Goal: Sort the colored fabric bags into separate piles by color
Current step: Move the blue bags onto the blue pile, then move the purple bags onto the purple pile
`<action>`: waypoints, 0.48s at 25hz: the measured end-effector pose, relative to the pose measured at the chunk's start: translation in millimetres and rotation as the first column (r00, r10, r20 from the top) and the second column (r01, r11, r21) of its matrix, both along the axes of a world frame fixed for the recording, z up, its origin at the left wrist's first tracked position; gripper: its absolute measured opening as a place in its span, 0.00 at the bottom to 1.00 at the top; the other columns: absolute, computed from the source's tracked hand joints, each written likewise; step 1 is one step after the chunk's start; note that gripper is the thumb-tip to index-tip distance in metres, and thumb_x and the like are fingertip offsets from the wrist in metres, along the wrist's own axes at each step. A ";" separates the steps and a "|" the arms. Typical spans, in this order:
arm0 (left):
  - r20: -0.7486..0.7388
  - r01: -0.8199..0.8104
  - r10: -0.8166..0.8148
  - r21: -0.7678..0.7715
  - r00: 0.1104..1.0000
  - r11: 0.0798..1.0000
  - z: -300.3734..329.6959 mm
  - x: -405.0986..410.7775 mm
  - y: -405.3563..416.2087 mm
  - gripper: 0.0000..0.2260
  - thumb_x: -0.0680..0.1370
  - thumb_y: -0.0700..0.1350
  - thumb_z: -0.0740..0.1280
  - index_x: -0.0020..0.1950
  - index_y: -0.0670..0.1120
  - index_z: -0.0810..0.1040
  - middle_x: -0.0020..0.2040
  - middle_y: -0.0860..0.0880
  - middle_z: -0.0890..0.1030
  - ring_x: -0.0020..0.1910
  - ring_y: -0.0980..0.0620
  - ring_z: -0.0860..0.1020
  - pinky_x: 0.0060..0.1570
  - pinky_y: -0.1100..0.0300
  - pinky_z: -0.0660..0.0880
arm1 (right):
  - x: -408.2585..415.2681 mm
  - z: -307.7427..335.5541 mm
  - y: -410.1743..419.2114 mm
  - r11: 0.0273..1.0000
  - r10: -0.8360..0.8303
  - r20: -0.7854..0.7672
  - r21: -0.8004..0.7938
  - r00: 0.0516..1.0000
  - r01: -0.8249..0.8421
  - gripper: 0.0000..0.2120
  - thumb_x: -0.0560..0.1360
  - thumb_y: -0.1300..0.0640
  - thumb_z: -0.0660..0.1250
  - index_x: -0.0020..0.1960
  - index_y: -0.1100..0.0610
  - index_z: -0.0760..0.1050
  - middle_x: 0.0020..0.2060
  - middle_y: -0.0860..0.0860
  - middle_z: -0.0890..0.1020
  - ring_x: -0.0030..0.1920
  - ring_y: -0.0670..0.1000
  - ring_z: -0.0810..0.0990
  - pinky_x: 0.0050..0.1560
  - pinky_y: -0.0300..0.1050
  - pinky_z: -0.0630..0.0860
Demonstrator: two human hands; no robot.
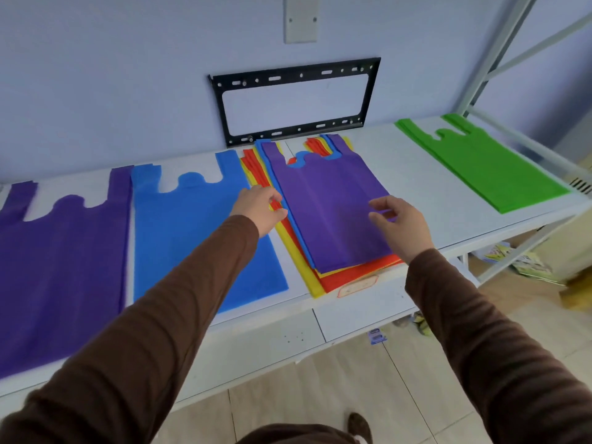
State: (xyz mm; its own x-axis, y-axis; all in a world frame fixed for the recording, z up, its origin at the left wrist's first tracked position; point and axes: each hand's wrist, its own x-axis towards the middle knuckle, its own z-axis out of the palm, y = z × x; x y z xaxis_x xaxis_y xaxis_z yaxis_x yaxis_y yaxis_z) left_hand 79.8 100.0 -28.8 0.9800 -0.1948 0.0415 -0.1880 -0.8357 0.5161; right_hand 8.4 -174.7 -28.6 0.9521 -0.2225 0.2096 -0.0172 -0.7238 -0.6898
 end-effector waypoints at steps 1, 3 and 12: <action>-0.006 -0.022 0.023 0.017 1.000 1.000 -3.9 3.3 -12.2 0.15 0.77 0.53 0.66 0.60 0.48 0.77 0.57 0.46 0.76 0.61 0.44 0.70 0.61 0.52 0.68 | 2.8 -1.6 -13.4 1.000 0.000 -0.001 -0.002 1.000 0.000 0.09 0.75 0.56 0.68 0.54 0.53 0.79 0.50 0.49 0.83 0.47 0.50 0.79 0.54 0.47 0.76; -0.024 -0.079 0.081 0.075 0.996 0.994 -13.2 9.6 -34.9 0.16 0.76 0.55 0.66 0.59 0.47 0.77 0.56 0.46 0.77 0.60 0.44 0.71 0.61 0.51 0.70 | 10.9 -6.7 -45.0 1.000 0.002 -0.019 -0.027 1.000 -0.003 0.10 0.74 0.55 0.69 0.55 0.52 0.79 0.48 0.49 0.82 0.45 0.51 0.78 0.53 0.49 0.76; -0.097 -0.454 0.486 0.237 0.869 0.859 -28.6 14.2 -84.2 0.30 0.69 0.63 0.72 0.63 0.45 0.74 0.59 0.44 0.76 0.61 0.43 0.73 0.59 0.47 0.74 | 35.5 -31.1 -123.0 0.929 0.285 -0.284 -0.152 0.915 -0.337 0.27 0.72 0.47 0.71 0.68 0.52 0.68 0.58 0.52 0.76 0.54 0.54 0.78 0.54 0.46 0.74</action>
